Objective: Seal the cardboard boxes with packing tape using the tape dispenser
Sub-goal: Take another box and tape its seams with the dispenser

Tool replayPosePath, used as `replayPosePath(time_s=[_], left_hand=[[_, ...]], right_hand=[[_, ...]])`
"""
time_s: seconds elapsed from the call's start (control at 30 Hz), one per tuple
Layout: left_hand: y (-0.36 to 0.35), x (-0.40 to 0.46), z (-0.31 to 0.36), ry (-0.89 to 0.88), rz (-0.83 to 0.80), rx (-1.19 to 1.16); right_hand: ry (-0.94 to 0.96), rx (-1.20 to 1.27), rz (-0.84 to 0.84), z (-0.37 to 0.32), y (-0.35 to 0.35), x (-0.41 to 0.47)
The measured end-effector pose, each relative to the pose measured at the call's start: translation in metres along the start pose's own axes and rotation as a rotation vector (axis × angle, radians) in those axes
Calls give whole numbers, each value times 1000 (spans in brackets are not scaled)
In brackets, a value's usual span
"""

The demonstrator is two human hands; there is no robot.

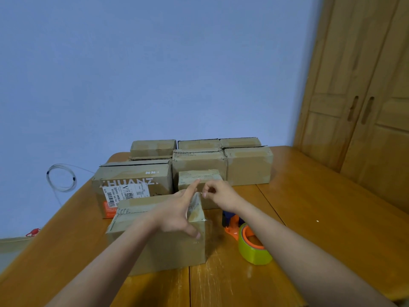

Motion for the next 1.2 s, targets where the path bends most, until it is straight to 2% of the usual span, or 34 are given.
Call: replayPosePath(time_s=[0.1,0.3,0.37,0.47,0.6,0.7,0.8,0.83,0.93,1.1,1.2], left_hand=[[0,1,-1,9,-1,-14],[-1,2,-1,12,8,-12],[-1,2,0,9,11,-8],[-2,1,1,8,13,-6],[-1,1,0,13,27,0],[-1,1,1,16,38,9],[0,1,2,16,45,25],[0,2,2,15,45,30],[0,2,1,12,42,32],[-3,3,-1,-17,55,87],[-5,3,0,-55,50,171]], right_hand=[[58,-12,14,-1,-4,-3],[121,-29,190,-4,-15,-9],[113,-13,179,-5,-17,-17],[8,92,70,3,-11,-29],[-183,371,115,-1,-8,-39],[-232,565,47,-13,-27,-44],[-287,636,20,-19,-29,-52],[-291,617,0,-20,-24,-53],[-254,326,-54,-26,-3,-52],[-85,189,107,-34,18,-78],[-19,11,-6,-28,-10,-100]])
Point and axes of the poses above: each hand's wrist, its own x-axis towards the middle knuckle, its own y-axis out of the back of the hand, z = x × y, the point moved 4 cm from there along x, towards the middle knuckle, and after that the axes turned 7 degrees about x, right-handed, at the moved point
